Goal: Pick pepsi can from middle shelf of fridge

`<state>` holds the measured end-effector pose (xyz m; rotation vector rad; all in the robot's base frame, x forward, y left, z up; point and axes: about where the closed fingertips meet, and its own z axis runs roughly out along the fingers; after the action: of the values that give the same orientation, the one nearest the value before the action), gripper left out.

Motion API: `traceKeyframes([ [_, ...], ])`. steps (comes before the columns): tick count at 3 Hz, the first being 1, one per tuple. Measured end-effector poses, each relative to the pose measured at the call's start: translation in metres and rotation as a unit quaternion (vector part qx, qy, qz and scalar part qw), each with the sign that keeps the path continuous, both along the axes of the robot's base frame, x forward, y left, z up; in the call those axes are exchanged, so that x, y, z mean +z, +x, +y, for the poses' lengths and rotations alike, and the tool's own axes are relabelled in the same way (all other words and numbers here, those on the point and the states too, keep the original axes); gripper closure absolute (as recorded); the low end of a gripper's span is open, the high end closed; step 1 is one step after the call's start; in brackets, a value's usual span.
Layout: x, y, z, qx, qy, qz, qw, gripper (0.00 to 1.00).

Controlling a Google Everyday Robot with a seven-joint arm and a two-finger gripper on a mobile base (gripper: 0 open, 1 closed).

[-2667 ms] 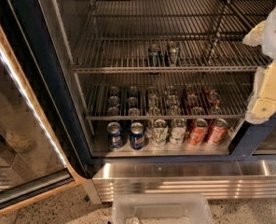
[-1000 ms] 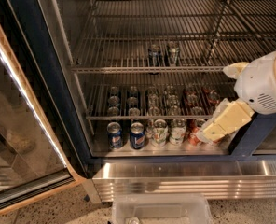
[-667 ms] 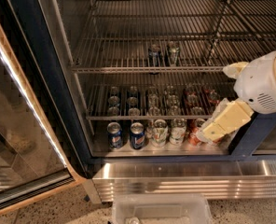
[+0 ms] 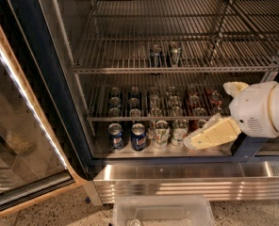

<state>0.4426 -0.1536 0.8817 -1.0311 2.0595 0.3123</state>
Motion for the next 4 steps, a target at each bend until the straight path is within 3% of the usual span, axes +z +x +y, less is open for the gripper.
traceKeyframes([
  [1,-0.018,0.006,0.008,-0.039,0.056,-0.019,0.9975,0.00],
  [2,-0.044,0.023,0.016,-0.039,0.117,0.002,0.9924,0.00],
  [3,-0.044,0.023,0.016,-0.039,0.117,0.001,0.9923,0.00],
  [4,-0.053,0.031,0.024,-0.058,0.146,-0.015,0.9875,0.00],
])
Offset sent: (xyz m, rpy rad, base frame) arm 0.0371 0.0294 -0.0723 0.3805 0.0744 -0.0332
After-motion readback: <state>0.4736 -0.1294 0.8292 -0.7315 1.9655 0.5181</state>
